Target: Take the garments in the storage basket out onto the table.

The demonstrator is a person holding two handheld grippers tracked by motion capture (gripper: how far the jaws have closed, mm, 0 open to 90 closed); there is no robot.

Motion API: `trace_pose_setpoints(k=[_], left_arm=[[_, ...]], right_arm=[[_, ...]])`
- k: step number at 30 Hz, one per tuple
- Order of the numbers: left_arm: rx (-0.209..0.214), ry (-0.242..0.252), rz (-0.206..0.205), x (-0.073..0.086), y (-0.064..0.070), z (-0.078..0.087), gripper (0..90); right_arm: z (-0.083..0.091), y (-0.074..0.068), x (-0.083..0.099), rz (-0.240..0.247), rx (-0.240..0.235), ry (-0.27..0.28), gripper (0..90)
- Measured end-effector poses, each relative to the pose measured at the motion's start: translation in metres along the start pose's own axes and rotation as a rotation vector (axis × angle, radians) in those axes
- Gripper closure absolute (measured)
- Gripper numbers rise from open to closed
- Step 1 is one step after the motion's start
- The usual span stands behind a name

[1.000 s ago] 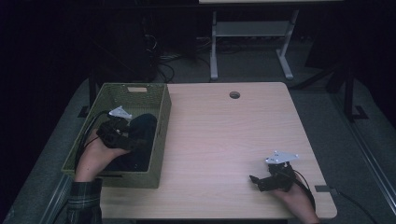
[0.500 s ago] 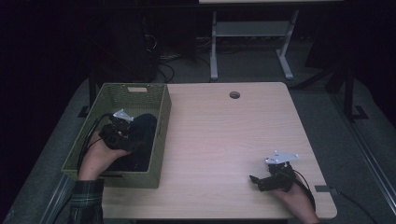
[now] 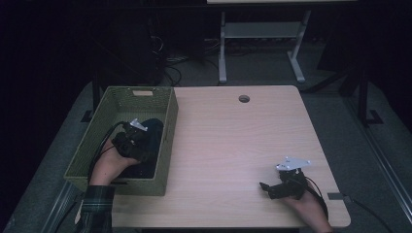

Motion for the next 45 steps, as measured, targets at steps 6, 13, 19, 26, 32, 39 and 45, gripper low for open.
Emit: trace_pose_setpoints(k=[6,13,19,26,32,39,45], left_arm=[[0.009,-0.029,-0.003,0.002,-0.003,-0.01,13.6],[0.03,-0.035,0.016,0.004,-0.005,-0.014,15.5],[0.058,-0.026,0.025,0.005,-0.006,-0.013,33.4],[0.112,-0.041,0.034,0.007,-0.005,-0.013,57.5],[0.116,-0.039,0.059,0.005,-0.004,-0.009,69.6],[0.114,-0.032,0.064,0.001,0.0,0.002,71.1],[0.12,-0.029,0.065,-0.003,0.0,0.011,71.4]], right_arm=[[0.0,0.0,0.0,0.0,0.0,0.0,3.3],[0.0,0.0,0.0,-0.001,0.0,-0.001,3.3],[0.0,0.0,0.0,0.0,0.0,0.0,3.3],[0.0,0.0,0.0,-0.001,0.0,-0.001,3.3],[0.0,0.0,0.0,0.0,0.0,0.001,3.3],[0.0,0.0,0.0,-0.005,-0.002,-0.004,3.4],[0.0,0.0,0.0,-0.004,-0.002,-0.003,3.3]])
Point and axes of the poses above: each handheld gripper's, and its own axes: z roughly backward along the jaws, x roughly out of its underside, y roughly to its right, the point moved 6 cm from there along -z, roughly forward along the jaws, and after that the axes turned 11 degrees about x, right-handed, at the moved point
